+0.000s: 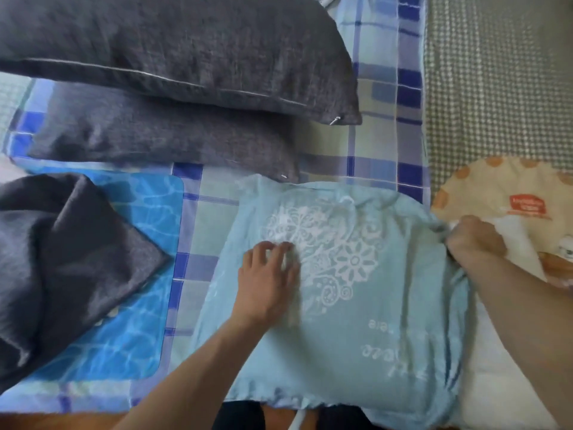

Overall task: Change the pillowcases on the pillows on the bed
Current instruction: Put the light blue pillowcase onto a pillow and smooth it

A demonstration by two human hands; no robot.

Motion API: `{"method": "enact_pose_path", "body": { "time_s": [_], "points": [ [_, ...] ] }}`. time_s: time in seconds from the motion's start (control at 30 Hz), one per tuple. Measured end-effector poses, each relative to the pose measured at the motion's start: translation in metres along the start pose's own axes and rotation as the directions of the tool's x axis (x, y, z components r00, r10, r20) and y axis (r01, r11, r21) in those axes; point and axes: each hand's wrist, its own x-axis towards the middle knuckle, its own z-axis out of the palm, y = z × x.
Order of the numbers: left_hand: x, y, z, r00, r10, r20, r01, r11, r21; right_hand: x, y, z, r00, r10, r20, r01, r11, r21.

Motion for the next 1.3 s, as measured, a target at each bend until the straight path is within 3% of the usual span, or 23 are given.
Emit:
{"method": "enact_pose_path", "body": {
  "time_s": [0.07,0.17,0.3,0.4,0.5,0.6,0.7,0.77,0.83,0.93,1.03,1.13,1.2,1.23,1.3],
  "points": [
    [-0.010,0.006,0.011,0.993,-0.073,0.098,0.068,0.996,0.053,-0.002,0.021,0.000,1.000,0.008,-0.022,-0.006,0.997,0.076],
    [-0.014,0.006,0.008,0.990,-0.130,0.050,0.126,0.989,0.082,-0.018,0.006,-0.002,1.000,-0.020,0.023,0.013,0.961,0.275],
    [-0.003,0.021,-0.006,0.981,-0.193,0.000,0.193,0.981,0.028,-0.041,0.000,-0.006,0.998,-0.020,0.064,-0.001,0.952,0.306],
    [0.015,0.041,-0.009,0.963,-0.230,0.143,0.230,0.973,0.013,-0.061,0.003,-0.005,0.996,-0.046,0.081,0.018,0.949,0.316],
    [0.022,0.052,-0.019,0.907,-0.348,0.238,0.377,0.922,-0.086,-0.062,0.015,-0.009,0.984,0.077,0.161,-0.139,0.899,0.416],
    [0.013,0.066,-0.041,0.873,-0.431,0.228,0.476,0.855,-0.206,-0.060,0.020,-0.011,0.958,0.118,0.262,-0.241,0.825,0.511],
    [-0.016,0.109,-0.038,0.918,-0.279,0.281,0.351,0.903,-0.248,-0.073,0.008,-0.003,0.958,0.021,0.285,-0.199,0.767,0.610],
    [-0.038,0.133,-0.013,0.923,-0.120,0.366,0.177,0.976,-0.125,-0.083,0.001,0.002,0.953,0.004,0.302,-0.200,0.757,0.622],
    [-0.044,0.136,0.009,0.931,-0.155,0.331,0.147,0.988,0.047,-0.089,0.003,0.006,0.948,0.016,0.318,-0.231,0.722,0.652],
    [-0.034,0.129,0.022,0.954,-0.182,0.236,0.155,0.979,0.131,-0.097,0.015,0.009,0.917,-0.020,0.398,-0.292,0.645,0.706],
    [-0.036,0.135,0.038,0.896,-0.113,0.430,0.078,0.992,0.098,-0.118,0.005,0.019,0.909,-0.094,0.407,-0.179,0.793,0.582],
    [-0.030,0.135,0.032,0.799,-0.077,0.597,0.170,0.980,-0.102,-0.134,-0.017,0.036,0.953,-0.124,0.277,-0.039,0.855,0.517],
    [-0.025,0.120,0.011,0.824,0.029,0.566,0.202,0.918,-0.340,-0.135,-0.014,0.044,0.973,-0.092,0.214,-0.039,0.840,0.541],
    [-0.024,0.107,-0.001,0.880,0.042,0.474,0.199,0.873,-0.446,-0.132,-0.006,0.046,0.980,-0.060,0.189,-0.059,0.821,0.568],
    [-0.012,0.064,-0.025,0.982,-0.120,0.146,0.176,0.856,-0.487,-0.122,0.015,0.048,0.993,-0.009,0.117,-0.064,0.795,0.604]
  ]
}}
